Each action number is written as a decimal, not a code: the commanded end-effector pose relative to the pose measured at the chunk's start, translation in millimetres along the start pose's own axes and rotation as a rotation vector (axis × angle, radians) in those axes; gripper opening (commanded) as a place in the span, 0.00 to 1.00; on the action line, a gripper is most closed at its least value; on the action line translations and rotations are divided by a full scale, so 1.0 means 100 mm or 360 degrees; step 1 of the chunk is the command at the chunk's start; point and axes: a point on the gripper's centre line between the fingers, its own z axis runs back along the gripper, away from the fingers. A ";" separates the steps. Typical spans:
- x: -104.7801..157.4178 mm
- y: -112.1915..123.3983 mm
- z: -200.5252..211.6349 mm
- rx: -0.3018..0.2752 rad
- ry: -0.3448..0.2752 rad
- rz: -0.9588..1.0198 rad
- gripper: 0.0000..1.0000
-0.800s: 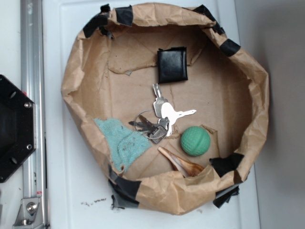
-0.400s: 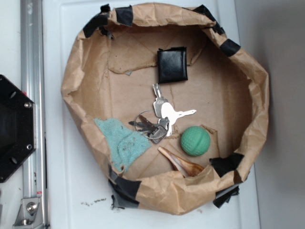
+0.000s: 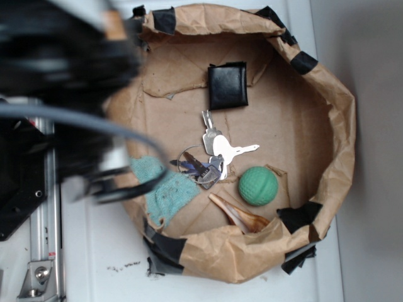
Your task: Grab the black box.
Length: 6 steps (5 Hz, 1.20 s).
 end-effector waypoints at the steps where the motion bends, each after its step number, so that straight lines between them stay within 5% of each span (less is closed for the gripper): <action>1: 0.36 -0.01 -0.62 -0.0013 -0.0025 -0.0325 1.00; 5: 0.32 -0.06 -0.80 -0.0010 -0.0007 -0.0469 1.00; 6: 0.36 0.13 -1.20 0.0003 -0.0017 -0.0363 1.00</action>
